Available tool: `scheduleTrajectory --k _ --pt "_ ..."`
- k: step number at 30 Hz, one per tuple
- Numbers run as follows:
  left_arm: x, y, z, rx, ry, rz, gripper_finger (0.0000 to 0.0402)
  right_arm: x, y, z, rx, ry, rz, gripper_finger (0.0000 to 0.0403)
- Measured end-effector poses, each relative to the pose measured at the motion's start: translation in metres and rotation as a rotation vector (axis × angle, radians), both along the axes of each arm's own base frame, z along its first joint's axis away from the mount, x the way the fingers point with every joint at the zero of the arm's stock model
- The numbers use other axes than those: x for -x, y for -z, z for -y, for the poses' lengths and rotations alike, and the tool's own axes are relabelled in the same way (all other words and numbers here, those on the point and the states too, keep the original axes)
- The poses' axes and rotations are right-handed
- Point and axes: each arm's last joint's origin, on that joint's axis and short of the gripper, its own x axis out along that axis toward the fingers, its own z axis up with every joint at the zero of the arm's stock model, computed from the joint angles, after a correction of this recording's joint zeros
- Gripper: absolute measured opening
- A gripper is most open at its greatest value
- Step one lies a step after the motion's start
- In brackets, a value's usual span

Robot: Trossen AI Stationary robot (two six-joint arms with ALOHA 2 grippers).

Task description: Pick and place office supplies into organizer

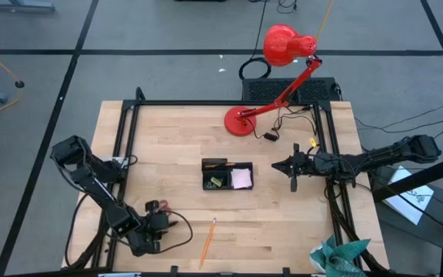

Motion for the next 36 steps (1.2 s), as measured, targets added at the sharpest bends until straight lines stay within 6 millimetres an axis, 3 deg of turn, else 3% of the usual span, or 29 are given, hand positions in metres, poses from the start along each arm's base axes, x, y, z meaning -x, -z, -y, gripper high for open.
scheduleTrajectory --k 20,24,31,36 --pt "0.0008 -0.0007 -0.0022 0.039 -0.083 -0.063 0.0150 0.0006 0.0026 0.0001 -0.022 0.007 -0.024 0.0002" --pt "-0.0009 -0.0008 -0.0040 0.026 -0.066 -0.063 0.0120 0.0006 0.0025 0.0001 -0.025 0.008 -0.023 0.0002" --pt "-0.0014 -0.0011 -0.0045 -0.004 -0.040 -0.038 0.0019 0.0006 0.0025 0.0001 -0.033 0.010 -0.022 0.0002" --pt "-0.0020 -0.0014 0.0001 -0.014 0.013 0.044 0.0029 0.0007 0.0026 0.0001 -0.033 0.010 -0.022 0.0002"
